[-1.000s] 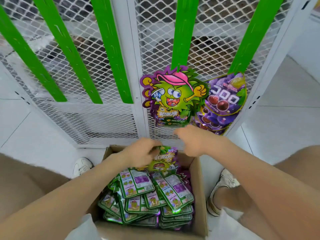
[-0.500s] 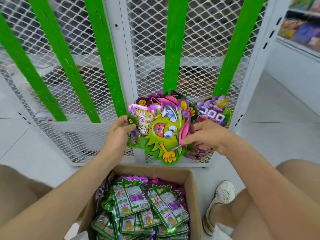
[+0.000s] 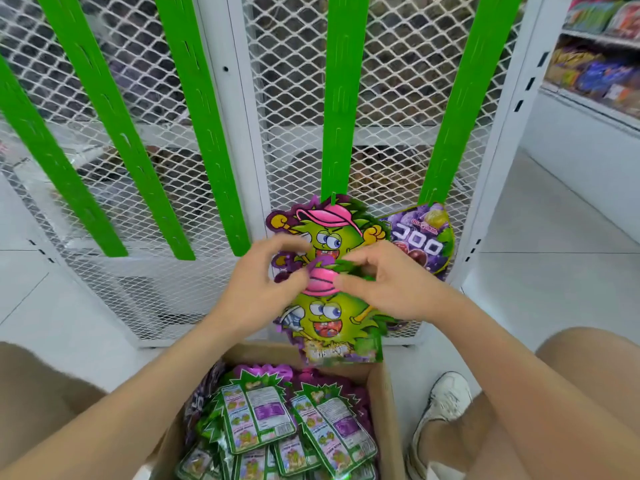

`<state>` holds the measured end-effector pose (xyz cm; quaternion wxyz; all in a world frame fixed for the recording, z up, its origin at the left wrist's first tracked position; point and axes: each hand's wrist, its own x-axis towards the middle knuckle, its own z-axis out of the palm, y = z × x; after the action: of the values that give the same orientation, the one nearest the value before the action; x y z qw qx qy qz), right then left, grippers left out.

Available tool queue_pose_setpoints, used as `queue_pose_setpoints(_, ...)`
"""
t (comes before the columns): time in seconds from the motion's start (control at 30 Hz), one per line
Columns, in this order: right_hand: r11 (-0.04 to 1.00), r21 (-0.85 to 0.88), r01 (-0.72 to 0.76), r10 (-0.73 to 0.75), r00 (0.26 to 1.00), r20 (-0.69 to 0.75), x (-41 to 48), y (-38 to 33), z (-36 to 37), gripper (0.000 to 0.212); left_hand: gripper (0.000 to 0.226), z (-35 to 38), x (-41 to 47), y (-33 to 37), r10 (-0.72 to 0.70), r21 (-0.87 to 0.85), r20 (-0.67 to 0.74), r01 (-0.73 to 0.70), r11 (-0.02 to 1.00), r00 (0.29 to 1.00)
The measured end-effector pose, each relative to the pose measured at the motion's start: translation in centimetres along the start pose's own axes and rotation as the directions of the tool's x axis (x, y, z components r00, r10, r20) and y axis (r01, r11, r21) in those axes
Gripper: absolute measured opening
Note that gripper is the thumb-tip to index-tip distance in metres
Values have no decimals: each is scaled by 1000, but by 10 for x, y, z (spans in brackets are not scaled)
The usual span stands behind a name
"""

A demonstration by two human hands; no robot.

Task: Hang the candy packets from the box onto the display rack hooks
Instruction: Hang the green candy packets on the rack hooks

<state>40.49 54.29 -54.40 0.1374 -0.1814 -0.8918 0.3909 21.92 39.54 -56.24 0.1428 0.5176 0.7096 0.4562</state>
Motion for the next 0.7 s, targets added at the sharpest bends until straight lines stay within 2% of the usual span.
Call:
queue_pose_setpoints(0.07,1000,-6,-18,16,983,-183,8,-2,-2,19,13,2,8,9,-6,-11,-70,5,1000,998)
queue_pose_setpoints(0.13,998,40,-56,67,911,-406,15,-6,-9,13,27,2,18,17,6,-3,-119,-6,1000,993)
queue_pose_setpoints(0.2,998,-20,-53,35,850,-526,19,-15,-20,9,46,-1,31,25,12,-20,-122,-14,1000,992)
queue_pose_setpoints(0.27,993,-116,-34,-35,838,-545,26,-19,-28,6,59,-5,44,33,-5,-55,-95,0,998,995)
queue_pose_setpoints(0.33,980,-193,-44,-66,848,-526,34,-20,-36,16,66,-6,57,40,-22,-99,-65,15,995,998)
queue_pose_setpoints(0.47,969,-214,-120,-19,833,-552,50,-21,-50,17,71,-3,76,54,-36,-225,-29,29,974,999)
queue_pose_setpoints(0.57,987,-132,-96,-13,762,-647,57,-25,-55,16,53,1,87,62,-72,-256,-40,60,965,997)
queue_pose_setpoints(0.7,999,-5,-42,27,714,-700,61,-33,-52,21,8,2,95,71,-83,-272,-35,71,960,996)
